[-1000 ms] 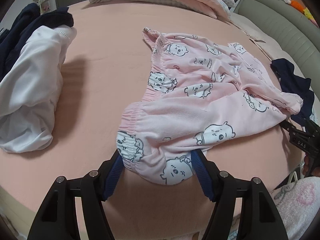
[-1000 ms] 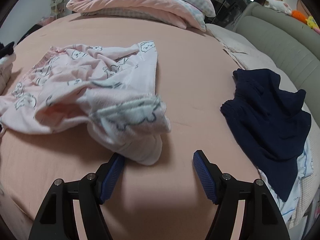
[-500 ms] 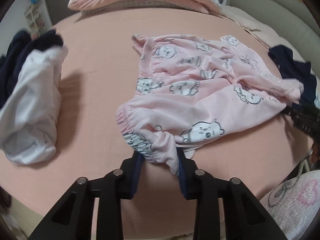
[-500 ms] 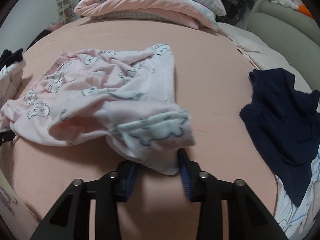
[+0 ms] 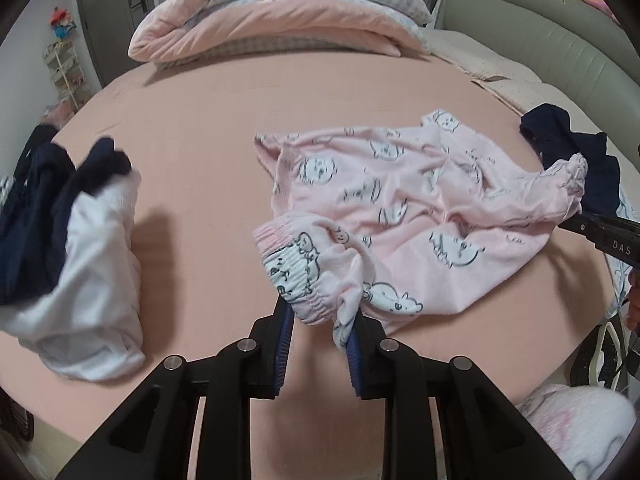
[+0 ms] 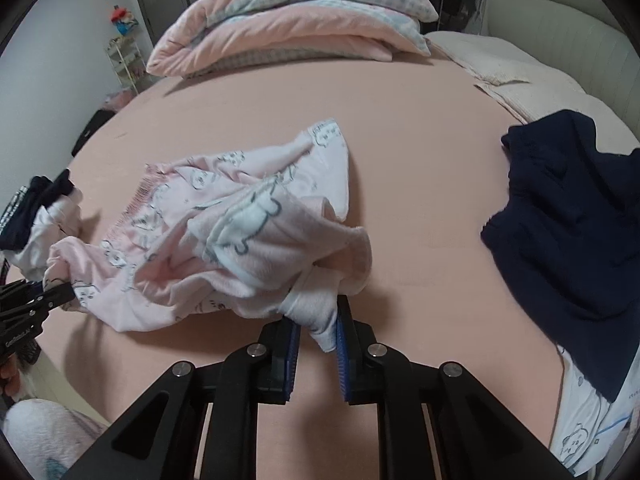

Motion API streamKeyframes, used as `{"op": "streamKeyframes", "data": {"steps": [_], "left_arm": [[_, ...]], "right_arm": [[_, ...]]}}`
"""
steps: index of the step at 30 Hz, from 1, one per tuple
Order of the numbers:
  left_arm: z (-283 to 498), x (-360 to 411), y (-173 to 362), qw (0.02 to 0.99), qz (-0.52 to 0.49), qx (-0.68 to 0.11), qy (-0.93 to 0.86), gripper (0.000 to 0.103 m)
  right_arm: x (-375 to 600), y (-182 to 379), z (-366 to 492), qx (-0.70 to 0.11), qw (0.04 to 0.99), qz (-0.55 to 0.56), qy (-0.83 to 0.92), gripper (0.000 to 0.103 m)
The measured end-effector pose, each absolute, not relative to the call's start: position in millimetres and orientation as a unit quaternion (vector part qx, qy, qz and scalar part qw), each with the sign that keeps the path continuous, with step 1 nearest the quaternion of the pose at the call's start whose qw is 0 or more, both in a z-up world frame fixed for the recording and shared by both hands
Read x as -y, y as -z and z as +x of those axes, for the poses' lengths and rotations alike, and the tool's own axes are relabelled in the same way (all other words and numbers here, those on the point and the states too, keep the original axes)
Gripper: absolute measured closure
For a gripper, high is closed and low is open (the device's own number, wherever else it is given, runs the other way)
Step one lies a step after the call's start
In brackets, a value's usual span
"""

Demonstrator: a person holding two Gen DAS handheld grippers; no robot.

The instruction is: Fold clothes

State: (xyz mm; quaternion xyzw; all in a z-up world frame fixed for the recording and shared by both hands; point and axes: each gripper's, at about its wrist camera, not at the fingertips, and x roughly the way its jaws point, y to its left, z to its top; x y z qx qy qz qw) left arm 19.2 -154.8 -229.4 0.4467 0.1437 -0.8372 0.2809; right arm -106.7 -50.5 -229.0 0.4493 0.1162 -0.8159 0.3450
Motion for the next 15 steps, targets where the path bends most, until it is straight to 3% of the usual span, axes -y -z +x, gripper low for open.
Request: {"op": "streamKeyframes", "data": {"steps": [11, 15], "left_arm": [[-3.6, 179.3, 217.1, 0.282, 0.431, -0.160, 0.842, 0.082], [-8.6, 186.0, 218.6, 0.285, 0.436, -0.167, 0.837, 0.082]], "right_arm": [[53.7, 202.1, -128.3, -0.019, 0.367, 0.463, 0.806, 0.091], [61.7, 201.8, -139.3, -0.021, 0.365, 0.472, 0.802, 0.091]]}}
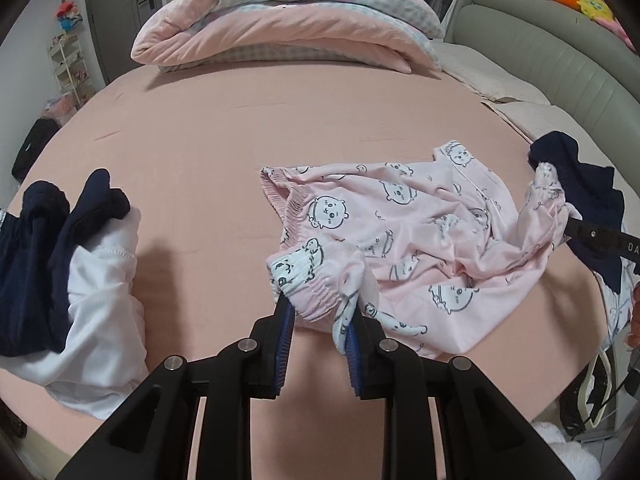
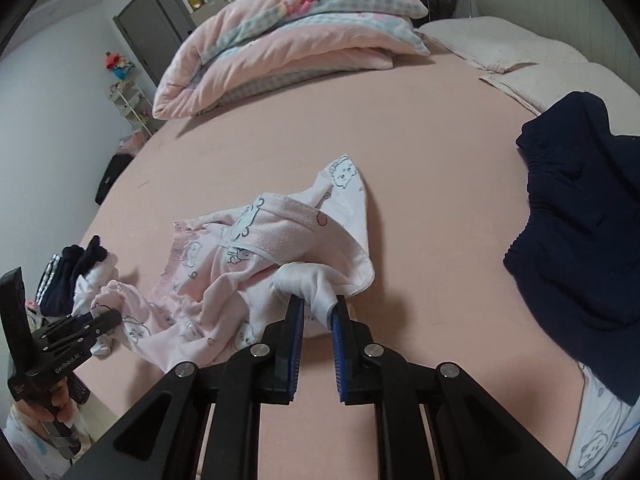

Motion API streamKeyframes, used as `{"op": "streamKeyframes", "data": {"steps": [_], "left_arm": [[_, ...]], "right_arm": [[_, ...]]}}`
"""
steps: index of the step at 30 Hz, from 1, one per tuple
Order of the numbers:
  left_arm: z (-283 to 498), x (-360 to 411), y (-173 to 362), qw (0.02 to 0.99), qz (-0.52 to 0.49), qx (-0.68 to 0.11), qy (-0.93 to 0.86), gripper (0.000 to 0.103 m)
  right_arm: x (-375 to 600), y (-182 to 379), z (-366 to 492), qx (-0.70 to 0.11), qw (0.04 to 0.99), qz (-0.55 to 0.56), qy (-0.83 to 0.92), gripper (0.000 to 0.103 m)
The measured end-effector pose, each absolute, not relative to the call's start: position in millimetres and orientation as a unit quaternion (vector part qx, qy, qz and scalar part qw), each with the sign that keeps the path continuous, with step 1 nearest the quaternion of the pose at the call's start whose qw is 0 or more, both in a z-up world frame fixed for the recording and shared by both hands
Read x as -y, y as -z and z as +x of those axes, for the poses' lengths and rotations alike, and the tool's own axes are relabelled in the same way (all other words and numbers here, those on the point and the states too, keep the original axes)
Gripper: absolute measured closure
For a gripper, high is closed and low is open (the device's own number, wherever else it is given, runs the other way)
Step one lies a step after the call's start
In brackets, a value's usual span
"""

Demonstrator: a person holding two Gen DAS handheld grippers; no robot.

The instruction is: Fold clothes

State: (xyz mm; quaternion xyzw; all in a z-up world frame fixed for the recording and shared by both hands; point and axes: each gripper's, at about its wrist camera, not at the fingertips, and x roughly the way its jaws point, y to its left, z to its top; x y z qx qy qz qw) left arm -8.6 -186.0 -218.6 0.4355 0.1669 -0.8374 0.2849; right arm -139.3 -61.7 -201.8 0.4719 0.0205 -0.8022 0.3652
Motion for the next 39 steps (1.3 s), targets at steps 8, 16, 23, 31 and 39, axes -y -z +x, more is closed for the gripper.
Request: {"op": "streamKeyframes", "data": {"steps": [8, 16, 23, 31, 39], "left_arm": [[-22.3, 204.6, 225.9, 0.292, 0.442, -0.182, 0.828, 0.082], [-38.9, 224.8, 231.5, 0.293, 0.449, -0.195, 0.822, 0.082], [-57.0, 238.1, 235.8, 0.284, 0.465, -0.194, 0.816, 0.082], [-77.0, 252.1, 244.6, 0.279, 0.484, -0.178, 0.810, 0.082], [-87.7, 277.9, 262.6, 0.293, 0.499, -0.189, 0.794, 0.082]], "right_arm": [[77.0, 209.3, -152.2, -0.033, 0.370, 0.480, 0.795, 0.091], [90.9, 216.6, -169.8, -0.042, 0.363, 0.490, 0.791, 0.091], [103.6, 222.8, -182.1, -0.051, 0.362, 0.502, 0.784, 0.091], [118.7, 230.2, -196.7, -0.058, 0.360, 0.510, 0.779, 0.091], [137.9, 243.2, -213.8, -0.082, 0.355, 0.518, 0.774, 0.091]]}}
